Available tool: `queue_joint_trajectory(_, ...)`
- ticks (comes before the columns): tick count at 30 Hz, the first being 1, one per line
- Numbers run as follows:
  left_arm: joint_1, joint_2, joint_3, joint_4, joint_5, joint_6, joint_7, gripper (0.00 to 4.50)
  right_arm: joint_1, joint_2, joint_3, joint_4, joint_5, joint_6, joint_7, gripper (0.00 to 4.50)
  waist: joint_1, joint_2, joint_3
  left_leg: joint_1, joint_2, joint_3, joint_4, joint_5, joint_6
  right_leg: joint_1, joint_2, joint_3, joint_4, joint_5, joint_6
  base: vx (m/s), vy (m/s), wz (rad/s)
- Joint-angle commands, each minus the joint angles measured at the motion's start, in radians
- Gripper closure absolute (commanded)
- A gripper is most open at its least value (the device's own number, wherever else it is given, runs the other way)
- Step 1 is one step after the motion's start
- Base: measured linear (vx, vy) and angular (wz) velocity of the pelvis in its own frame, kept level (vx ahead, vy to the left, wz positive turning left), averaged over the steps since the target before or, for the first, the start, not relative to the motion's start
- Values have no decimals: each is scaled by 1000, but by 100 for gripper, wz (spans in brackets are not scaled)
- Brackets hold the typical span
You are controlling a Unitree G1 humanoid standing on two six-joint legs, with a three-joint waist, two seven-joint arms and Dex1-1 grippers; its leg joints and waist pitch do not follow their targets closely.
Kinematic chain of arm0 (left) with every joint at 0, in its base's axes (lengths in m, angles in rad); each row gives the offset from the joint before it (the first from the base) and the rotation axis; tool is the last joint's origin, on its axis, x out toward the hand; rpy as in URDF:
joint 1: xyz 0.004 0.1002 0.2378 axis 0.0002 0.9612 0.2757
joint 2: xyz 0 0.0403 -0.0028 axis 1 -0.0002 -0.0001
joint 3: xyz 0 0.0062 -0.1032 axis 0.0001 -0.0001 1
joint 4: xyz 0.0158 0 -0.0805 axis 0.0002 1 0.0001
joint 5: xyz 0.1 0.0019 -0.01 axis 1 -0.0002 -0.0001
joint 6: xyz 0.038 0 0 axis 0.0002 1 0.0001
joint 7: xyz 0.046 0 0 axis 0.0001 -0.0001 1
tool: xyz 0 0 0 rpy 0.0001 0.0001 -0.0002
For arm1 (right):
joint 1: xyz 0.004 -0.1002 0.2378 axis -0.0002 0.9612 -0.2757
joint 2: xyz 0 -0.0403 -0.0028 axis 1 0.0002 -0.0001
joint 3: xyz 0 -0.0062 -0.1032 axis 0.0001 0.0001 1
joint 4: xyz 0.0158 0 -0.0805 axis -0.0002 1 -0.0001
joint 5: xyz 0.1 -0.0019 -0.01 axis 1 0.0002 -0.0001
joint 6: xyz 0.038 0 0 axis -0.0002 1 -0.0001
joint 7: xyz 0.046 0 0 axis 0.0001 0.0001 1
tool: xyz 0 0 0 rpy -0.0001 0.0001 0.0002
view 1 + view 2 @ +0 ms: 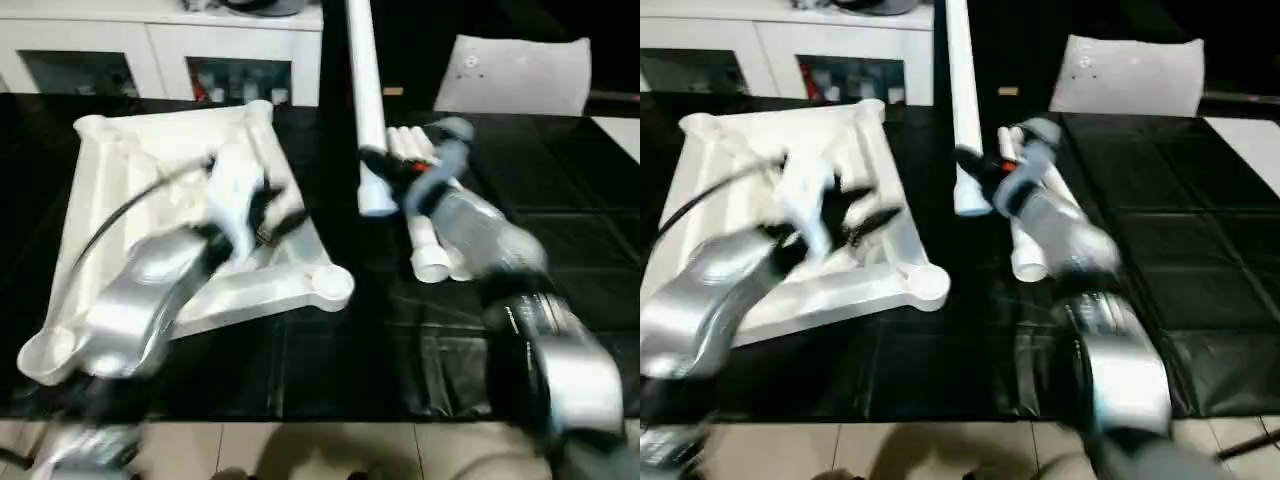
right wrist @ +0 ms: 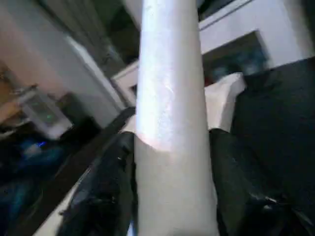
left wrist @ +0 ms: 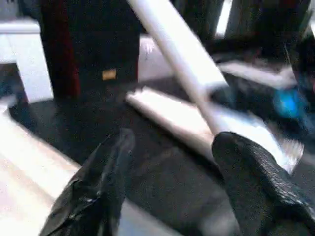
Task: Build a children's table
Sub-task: Pick table leg
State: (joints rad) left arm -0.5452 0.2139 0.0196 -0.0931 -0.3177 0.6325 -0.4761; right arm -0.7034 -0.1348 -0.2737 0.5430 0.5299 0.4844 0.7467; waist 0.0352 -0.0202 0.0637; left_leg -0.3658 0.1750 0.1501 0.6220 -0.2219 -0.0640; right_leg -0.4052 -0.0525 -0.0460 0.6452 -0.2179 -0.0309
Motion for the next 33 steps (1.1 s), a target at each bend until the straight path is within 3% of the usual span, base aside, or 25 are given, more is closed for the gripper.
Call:
queue_joint_trajectory(1, -47, -36, 41, 15, -72, 27, 20, 120, 39, -15, 16, -144, 75, 51, 76, 261, 9, 6, -79, 2, 42, 2, -59, 39, 111, 81, -76, 50, -64, 125, -299, 0, 0, 0)
queue_joint_trajectory(3, -99, -88, 89, 36, -148, 61, 29, 106, 114, -23, 24, -246, 131, 91, 136, 261, 9, 7, -78, 1, 42, -1, -61, 14, 99, 79, -77, 47, -67, 67, -292, 0, 0, 0)
queue_joint_trajectory(6, -118, -109, 107, 45, -180, 85, 32, 97, 150, -27, 27, -303, 167, 123, 165, 261, 13, 3, -73, -1, 41, -1, -64, -11, 84, 79, -75, 47, -78, 2, -269, 0, 0, 0)
queue_joint_trajectory(9, -143, -149, 135, 47, -256, 134, 27, 59, 218, -31, 38, -419, 236, 193, 200, 261, 10, 3, -71, -2, 36, 0, -62, -13, 76, 78, -73, 49, -85, -37, -246, 0, 0, 0)
queue_joint_trajectory(13, -162, -180, 164, 36, -340, 174, 29, 59, 248, -35, 54, -469, 251, 218, 191, 261, 11, 5, -72, -3, 36, -4, -64, -9, 61, 76, -71, 45, -87, -53, -239, 0, 0, 0)
queue_joint_trajectory(17, -164, -185, 169, 30, -362, 184, 21, 59, 251, -38, 58, -476, 251, 218, 189, 262, 11, 4, -71, -3, 36, -4, -65, -16, 57, 74, -72, 46, -91, -78, -225, 0, 0, 0)
queue_joint_trajectory(19, -160, -192, 184, 16, -404, 206, 15, 88, 254, -43, 77, -490, 229, 207, 180, 262, 11, 5, -72, -4, 36, -5, -65, -2, 55, 76, -72, 45, -88, -59, -223, 0, 0, 0)
queue_joint_trajectory(22, -147, -190, 187, 1, -426, 221, 6, 98, 256, -44, 94, -503, 206, 194, 155, 262, 10, 4, -73, -3, 37, -5, -65, 15, 61, 74, -71, 45, -85, -24, -229, 0, 0, 0)
queue_joint_trajectory(23, -135, -179, 178, -14, -435, 231, 1, 122, 256, -42, 101, -513, 196, 189, 145, 262, 9, -5, -73, -4, 38, -4, -65, 15, 63, 76, -71, 45, -86, -23, -227, 0, 0, 0)
queue_joint_trajectory(25, -127, -174, 171, -21, -436, 234, 0, 139, 257, -43, 109, -519, 184, 181, 138, 262, 10, 1, -72, -4, 38, -5, -66, 21, 62, 75, -72, 45, -84, -26, -223, 0, 0, 0)
queue_joint_trajectory(26, -120, -170, 164, -21, -422, 229, 7, 142, 257, -41, 121, -522, 163, 163, 128, 262, 9, -4, -72, -4, 39, -4, -66, 16, 64, 74, -72, 46, -86, -32, -222, 0, 0, 0)
queue_joint_trajectory(33, -83, -149, 128, -24, -339, 176, 58, 194, 260, -18, 194, -539, 35, 44, 49, 262, 6, 0, -70, -2, 42, -5, -70, 8, 42, 70, -74, 47, -86, -64, -195, 0, 0, 0)
